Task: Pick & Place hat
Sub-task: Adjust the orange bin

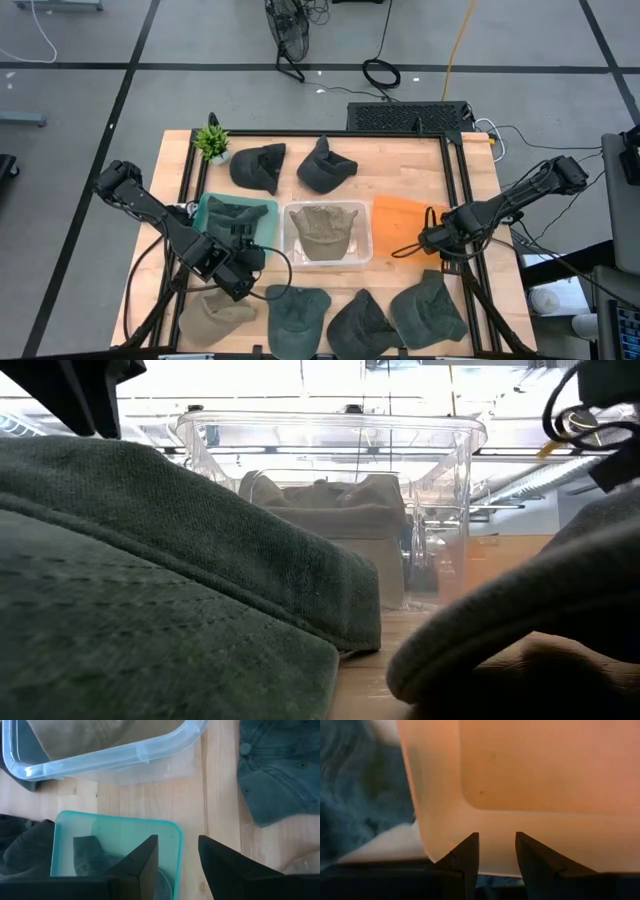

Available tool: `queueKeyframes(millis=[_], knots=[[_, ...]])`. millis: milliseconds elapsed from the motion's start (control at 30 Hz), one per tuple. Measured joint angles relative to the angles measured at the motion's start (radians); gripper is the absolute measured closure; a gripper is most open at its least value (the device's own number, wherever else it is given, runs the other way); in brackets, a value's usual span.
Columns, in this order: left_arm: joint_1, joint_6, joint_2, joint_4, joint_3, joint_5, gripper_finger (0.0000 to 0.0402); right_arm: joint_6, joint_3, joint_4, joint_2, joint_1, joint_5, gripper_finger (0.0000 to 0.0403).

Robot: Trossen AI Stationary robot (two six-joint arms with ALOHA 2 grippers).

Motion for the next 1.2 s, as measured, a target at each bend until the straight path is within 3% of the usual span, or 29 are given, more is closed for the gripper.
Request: queueKeyframes(millis=[267, 433, 667, 833, 1000, 1200], knots=[[0.000, 0.002, 0.000, 0.001, 0.000, -0.034, 0.0250, 0.009, 0.000, -0.001, 0.134, -0.001, -0.026, 0.0293], [0.000, 0.007, 0.000, 0.001, 0.000, -0.035, 0.0250, 0.075, 0.000, -0.009, 0.196, -0.001, 0.041, 0.0319], [0.000, 0.014, 0.000, 0.001, 0.000, -0.034, 0.0250, 0.098, 0.009, -0.023, 0.206, -0.001, 0.049, 0.0360], [0.000, 0.024, 0.000, 0.001, 0.000, -0.046, 0.0250, 0.125, 0.090, -0.145, 0.171, -0.001, 0.122, 0.0381], [0.004, 0.024, 0.000, 0.001, 0.000, -0.068, 0.0250, 0.171, 0.261, -0.301, 0.134, -0.001, 0.227, 0.0391], [0.006, -0.018, 0.000, 0.002, 0.000, -0.080, 0.0250, 0.224, 0.288, 0.045, 0.073, 0.006, 0.137, 0.0370]])
